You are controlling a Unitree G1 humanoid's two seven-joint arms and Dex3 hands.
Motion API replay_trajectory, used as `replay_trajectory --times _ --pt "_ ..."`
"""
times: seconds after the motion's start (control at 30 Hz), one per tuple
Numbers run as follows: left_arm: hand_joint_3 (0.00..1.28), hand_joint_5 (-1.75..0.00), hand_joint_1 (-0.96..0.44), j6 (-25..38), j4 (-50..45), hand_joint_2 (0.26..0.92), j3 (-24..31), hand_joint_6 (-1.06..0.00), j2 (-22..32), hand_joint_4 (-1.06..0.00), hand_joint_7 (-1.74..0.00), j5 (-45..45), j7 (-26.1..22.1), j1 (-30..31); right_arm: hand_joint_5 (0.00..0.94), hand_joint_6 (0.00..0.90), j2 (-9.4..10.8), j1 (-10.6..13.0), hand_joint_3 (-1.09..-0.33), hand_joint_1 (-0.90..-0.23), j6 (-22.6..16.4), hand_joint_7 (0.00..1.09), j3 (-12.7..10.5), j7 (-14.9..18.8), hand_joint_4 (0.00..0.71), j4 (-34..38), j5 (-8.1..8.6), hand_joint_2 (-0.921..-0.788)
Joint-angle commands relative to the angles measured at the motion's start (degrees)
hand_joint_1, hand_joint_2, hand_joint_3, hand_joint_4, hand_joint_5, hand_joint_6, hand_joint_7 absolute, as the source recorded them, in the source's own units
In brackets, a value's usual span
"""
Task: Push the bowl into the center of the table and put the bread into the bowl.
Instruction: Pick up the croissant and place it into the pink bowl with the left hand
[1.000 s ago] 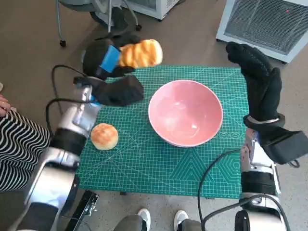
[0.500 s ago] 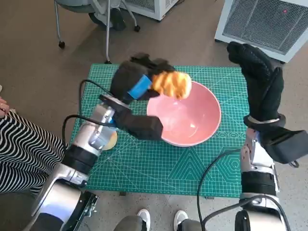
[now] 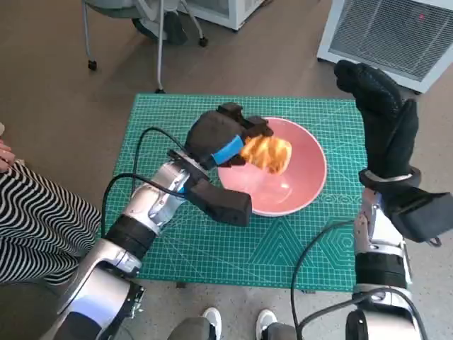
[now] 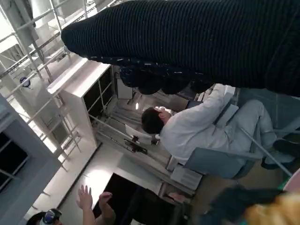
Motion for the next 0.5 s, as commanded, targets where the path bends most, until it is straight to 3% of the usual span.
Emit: replay_trajectory --times 0.03,0.13,0.17,0.2,0.23,0.27,0.3,0.5 --pt "0.08 -1.28 0.0 -2.14 2.69 0.914 -0.35 -0.64 -0.84 -0.7 -1.02 -0.74 -1.64 -2.23 0.003 0.037 -0.06 1.69 -0.69 -0.736 0.1 0.49 0.12 -0.12 0.171 0.44 -0.32 -0.921" --pt "0.18 -1.31 0.0 -3.68 3.52 0.919 0.68 -0.47 -1.18 -0.61 -1.24 -3.01 -4.21 -1.76 0.003 0.038 -0.08 1.84 -0.689 -0.735 0.01 0.49 0.08 -0.14 0.171 0.32 -0.3 -0.921" --pt "0.17 -1.0 -0.02 -4.05 3.62 0.887 0.99 -0.43 -1.23 -0.53 -1.0 -3.65 -5.0 -1.63 0.003 0.038 -0.08 1.89 -0.689 -0.736 0.0 0.49 0.08 -0.17 0.171 0.24 -0.31 -0.921" --pt "0.15 -0.84 -0.03 -4.3 3.2 0.882 1.44 -0.43 -1.17 -0.53 -0.88 -4.65 -6.4 -1.23 0.003 0.038 -0.12 1.94 -0.689 -0.736 0.01 0.49 0.05 -0.19 0.171 0.14 -0.3 -0.921" --pt "0.1 -0.55 -0.09 -4.48 2.88 0.874 1.75 -0.43 -1.11 -0.48 -0.63 -5.36 -7.4 -0.95 0.003 0.038 -0.14 1.97 -0.689 -0.738 0.02 0.49 0.03 -0.21 0.171 0.08 -0.3 -0.921" --pt "0.08 -0.44 -0.11 -4.55 2.13 0.873 2.08 -0.44 -0.9 -0.46 -0.53 -6.07 -8.52 -0.51 0.003 0.037 -0.18 2.01 -0.689 -0.738 0.04 0.49 -0.01 -0.22 0.171 0.01 -0.26 -0.921" --pt "0.05 -0.23 -0.2 -4.59 1.57 0.868 2.31 -0.44 -0.74 -0.38 -0.31 -6.56 -9.32 -0.2 0.003 0.038 -0.21 2.04 -0.689 -0.741 0.06 0.49 -0.04 -0.22 0.171 -0.03 -0.24 -0.921" --pt "0.01 -0.03 -0.5 -3.54 -4.81 0.878 3.89 -0.38 1.13 -0.21 -0.08 -8.73 -13.8 2.45 0.002 0.037 -0.13 2.24 -0.688 -0.748 -0.06 0.49 -0.09 -0.51 0.171 -0.38 -0.4 -0.921"
